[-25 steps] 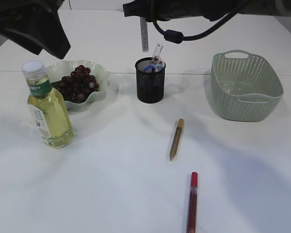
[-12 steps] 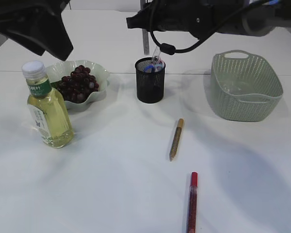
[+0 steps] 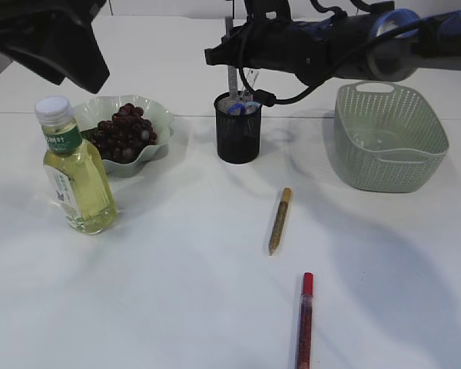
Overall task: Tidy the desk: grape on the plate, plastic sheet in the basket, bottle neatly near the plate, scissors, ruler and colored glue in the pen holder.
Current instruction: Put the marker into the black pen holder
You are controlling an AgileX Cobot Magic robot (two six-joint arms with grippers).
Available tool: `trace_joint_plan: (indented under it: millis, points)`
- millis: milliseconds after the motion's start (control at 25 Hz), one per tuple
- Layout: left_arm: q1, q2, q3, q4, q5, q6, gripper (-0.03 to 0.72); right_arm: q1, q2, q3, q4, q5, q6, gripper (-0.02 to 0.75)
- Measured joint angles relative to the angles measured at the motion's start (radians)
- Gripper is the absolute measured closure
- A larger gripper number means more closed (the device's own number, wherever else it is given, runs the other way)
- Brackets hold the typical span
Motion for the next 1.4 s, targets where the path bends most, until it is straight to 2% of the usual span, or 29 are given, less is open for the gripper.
trace_joint_plan:
  millis: [1080,1240,1400]
  points:
    - [0.0,0.0,0.0,0.001,0.0,0.0,0.379,-0.014,0.012,-0.004,0.0,-0.012,-0.005,0.603]
    - [0.0,0.0,0.0,0.001,0.0,0.0,0.379,-0.014,0.012,-0.004,0.0,-0.008,-0.005,0.581]
    - [0.0,0.0,0.0,0.001,0.0,0.0,0.379,-0.014,0.012,-0.004,0.0,0.011,-0.005,0.523]
